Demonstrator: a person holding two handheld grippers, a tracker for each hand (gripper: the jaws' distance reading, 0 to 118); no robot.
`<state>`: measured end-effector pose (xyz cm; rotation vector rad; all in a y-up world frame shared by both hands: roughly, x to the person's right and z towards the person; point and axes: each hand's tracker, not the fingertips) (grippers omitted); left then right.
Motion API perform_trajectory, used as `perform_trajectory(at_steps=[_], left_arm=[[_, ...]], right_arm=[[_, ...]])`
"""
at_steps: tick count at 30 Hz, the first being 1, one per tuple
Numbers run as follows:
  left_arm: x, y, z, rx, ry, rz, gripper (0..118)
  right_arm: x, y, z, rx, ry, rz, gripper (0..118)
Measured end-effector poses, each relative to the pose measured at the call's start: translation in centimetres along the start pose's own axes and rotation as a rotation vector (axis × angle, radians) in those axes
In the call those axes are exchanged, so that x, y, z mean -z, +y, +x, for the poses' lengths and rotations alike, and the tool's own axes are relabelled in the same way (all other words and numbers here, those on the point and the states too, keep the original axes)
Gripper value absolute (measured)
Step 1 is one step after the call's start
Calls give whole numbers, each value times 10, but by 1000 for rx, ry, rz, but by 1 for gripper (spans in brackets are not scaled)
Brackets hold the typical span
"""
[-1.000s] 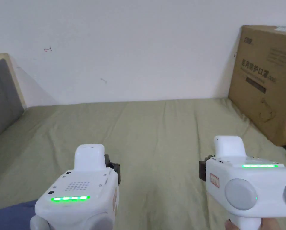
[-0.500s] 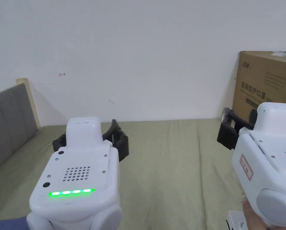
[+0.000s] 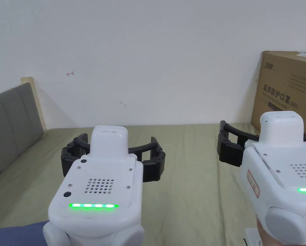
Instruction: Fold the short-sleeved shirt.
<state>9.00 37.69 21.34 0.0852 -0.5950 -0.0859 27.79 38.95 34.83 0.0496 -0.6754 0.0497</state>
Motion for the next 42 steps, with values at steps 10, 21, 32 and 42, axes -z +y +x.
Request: perform_trajectory(at_steps=[10, 21, 32, 42], left_arm=[[-2, 6, -5, -16, -9, 3, 118], [-2, 15, -12, -51, 12, 6, 118], [4, 12, -13, -94, -43, -34, 118], [7, 9, -8, -116, -17, -59, 118]], right_arm=[[-1, 2, -10, -22, 38, -3, 94], [3, 0, -11, -28, 39, -26, 94], [5, -2, -9, -21, 20, -46, 94], [6, -6, -9, -16, 10, -65, 94]])
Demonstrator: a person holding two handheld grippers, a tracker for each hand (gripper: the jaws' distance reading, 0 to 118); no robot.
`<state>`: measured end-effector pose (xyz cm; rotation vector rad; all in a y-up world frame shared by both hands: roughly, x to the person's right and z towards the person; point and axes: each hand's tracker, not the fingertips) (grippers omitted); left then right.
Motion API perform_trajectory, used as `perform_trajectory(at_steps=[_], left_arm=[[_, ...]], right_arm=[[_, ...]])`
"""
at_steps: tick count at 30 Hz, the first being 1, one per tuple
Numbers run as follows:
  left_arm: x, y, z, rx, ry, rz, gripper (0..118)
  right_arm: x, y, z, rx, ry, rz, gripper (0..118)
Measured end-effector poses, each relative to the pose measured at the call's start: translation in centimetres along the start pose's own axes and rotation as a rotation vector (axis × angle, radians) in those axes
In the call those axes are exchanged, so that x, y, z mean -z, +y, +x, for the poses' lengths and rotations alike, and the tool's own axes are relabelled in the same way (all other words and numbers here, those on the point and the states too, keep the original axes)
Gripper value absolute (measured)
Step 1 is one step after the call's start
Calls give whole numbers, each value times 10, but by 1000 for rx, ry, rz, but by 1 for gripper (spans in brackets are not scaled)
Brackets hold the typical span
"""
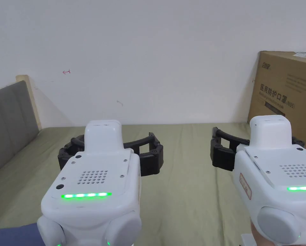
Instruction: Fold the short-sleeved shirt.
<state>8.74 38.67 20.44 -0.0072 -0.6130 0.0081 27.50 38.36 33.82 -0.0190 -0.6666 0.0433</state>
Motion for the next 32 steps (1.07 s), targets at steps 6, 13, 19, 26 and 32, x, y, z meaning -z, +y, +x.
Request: perform_trajectory(at_steps=[6, 13, 19, 26, 32], left_arm=[[1, -3, -2, -45, -18, -29, 118], [0, -7, 2, -26, -24, -48, 118], [0, -5, 3, -24, -35, -44, 118], [-3, -2, 2, -36, -49, -21, 118], [-4, -2, 7, 1, -36, -26, 118]], right_arm=[[-1, -1, -1, 14, 1, -9, 94], [0, -2, 0, 29, -5, -25, 94], [2, -3, 0, 28, -5, -32, 94], [-1, -4, -1, 22, -15, -31, 94], [-1, -7, 0, 23, -18, -42, 94]])
